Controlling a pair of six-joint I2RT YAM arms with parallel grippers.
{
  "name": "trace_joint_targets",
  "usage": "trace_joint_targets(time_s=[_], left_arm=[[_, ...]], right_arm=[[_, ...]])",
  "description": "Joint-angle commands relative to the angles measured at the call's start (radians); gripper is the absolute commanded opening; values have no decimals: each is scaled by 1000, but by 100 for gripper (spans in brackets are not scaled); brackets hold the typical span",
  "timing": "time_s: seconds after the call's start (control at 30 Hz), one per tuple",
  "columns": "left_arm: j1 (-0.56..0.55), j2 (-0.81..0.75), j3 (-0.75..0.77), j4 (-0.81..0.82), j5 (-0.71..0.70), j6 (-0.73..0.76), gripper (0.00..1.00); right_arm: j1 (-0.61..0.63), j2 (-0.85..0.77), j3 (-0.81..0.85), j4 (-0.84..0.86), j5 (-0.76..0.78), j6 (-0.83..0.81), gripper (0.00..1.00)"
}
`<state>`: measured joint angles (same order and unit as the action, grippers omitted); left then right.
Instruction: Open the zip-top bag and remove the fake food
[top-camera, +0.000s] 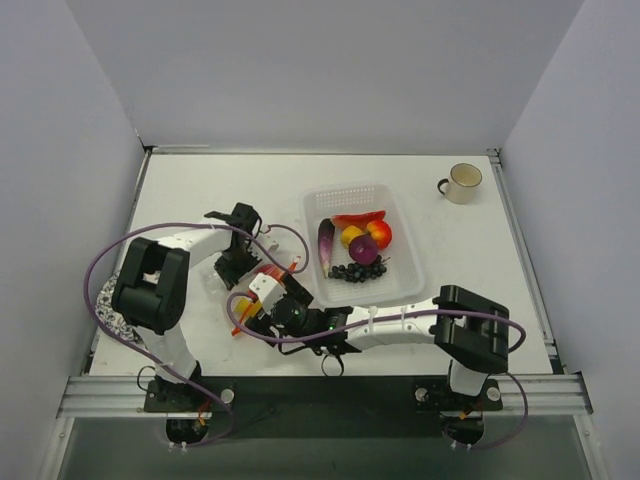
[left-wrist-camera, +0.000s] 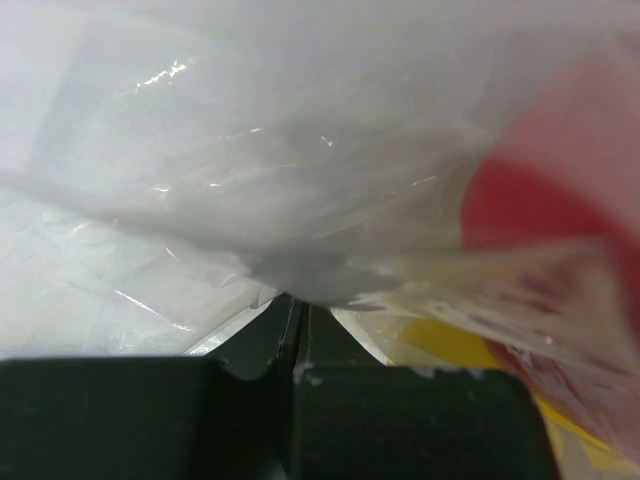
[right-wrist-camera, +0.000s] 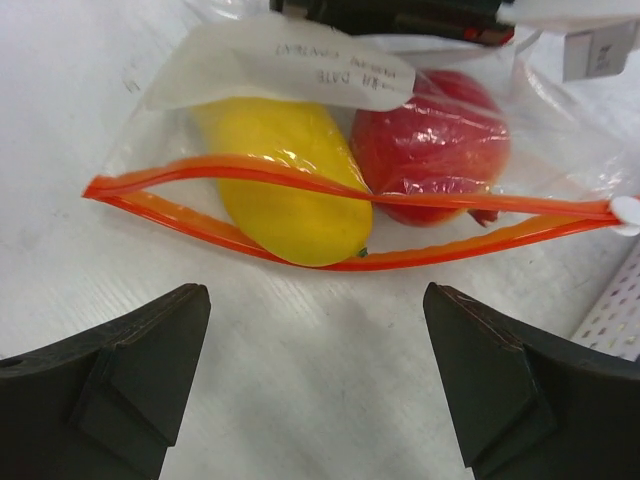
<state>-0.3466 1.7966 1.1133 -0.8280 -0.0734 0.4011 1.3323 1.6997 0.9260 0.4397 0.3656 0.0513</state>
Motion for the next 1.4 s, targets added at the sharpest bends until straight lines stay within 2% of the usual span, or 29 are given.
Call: trace_joint_targets(time_s=[0.0, 0.2, 0.47, 0.63, 0.77, 0.93, 0.97, 1.03, 1.07, 1.13, 1.17, 1.27, 1.37], left_arm=[[6, 50, -23, 41, 109, -19, 0], [6, 46, -20, 38, 123, -22, 0], [6, 56, 6, 35, 124, -30, 0], [4, 66, 16, 32, 132, -38, 0], [3, 60, 10, 20, 153, -41, 0], [3, 43, -13, 13, 184, -47, 0], [3, 43, -18, 13, 184, -48, 0], [4, 44, -29, 20, 181, -47, 0], [4, 46, -30, 21, 178, -47, 0], [6, 49, -36, 24, 169, -47, 0], [8, 49, -38, 24, 166, -44, 0], [12, 43, -55, 26, 156, -31, 0], [37, 44, -46, 24, 149, -19, 0]], right_arm=[[-64, 24, 34, 54, -157, 25, 93], [-114, 60, 63, 65, -249, 16, 96], [-124, 156, 154, 36, -388, 47, 99], [-120, 218, 186, 42, -395, 62, 99], [-120, 245, 203, 37, -343, 55, 99], [-120, 279, 238, 34, -321, 44, 93], [-120, 284, 244, 36, -323, 48, 91], [-120, 284, 255, 28, -333, 51, 78], [-120, 281, 255, 25, -333, 53, 67], [-119, 253, 246, 11, -324, 55, 54], [-119, 211, 213, 8, -318, 56, 42], [-105, 79, 102, 17, -262, 58, 19], [-90, -82, -16, 1, -176, 64, 17]])
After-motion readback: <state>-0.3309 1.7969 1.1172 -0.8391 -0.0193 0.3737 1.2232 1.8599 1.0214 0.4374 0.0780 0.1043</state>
